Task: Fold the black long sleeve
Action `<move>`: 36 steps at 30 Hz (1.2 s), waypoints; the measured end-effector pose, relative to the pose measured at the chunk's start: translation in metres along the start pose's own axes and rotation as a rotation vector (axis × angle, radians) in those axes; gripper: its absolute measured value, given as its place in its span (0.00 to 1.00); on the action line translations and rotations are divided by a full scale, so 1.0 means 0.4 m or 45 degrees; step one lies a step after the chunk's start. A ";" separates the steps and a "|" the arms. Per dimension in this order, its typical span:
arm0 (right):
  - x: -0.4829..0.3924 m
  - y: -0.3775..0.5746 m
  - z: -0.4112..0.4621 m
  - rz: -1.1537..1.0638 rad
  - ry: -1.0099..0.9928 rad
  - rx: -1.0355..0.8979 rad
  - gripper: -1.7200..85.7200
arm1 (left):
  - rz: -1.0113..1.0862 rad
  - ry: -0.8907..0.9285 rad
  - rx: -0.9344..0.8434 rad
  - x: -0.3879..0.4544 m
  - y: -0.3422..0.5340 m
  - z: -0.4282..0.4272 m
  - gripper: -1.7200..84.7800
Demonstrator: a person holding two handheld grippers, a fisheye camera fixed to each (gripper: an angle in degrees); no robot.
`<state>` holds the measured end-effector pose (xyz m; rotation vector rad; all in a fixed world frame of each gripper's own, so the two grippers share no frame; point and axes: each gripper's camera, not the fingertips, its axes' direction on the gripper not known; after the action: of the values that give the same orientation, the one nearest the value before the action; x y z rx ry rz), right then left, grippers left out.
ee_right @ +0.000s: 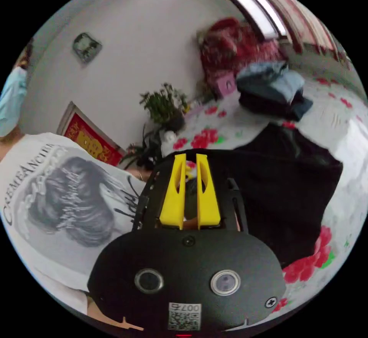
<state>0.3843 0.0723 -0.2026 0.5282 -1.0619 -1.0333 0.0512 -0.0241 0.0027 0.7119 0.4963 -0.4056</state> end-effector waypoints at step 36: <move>0.457 0.828 0.241 0.940 0.391 -0.325 0.06 | 0.208 -0.174 -0.513 -0.045 -0.008 -0.006 0.09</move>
<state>0.4607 0.0717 0.1803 0.0567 -0.7389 -0.4026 0.0344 -0.0212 0.0095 0.3289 0.3717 -0.1901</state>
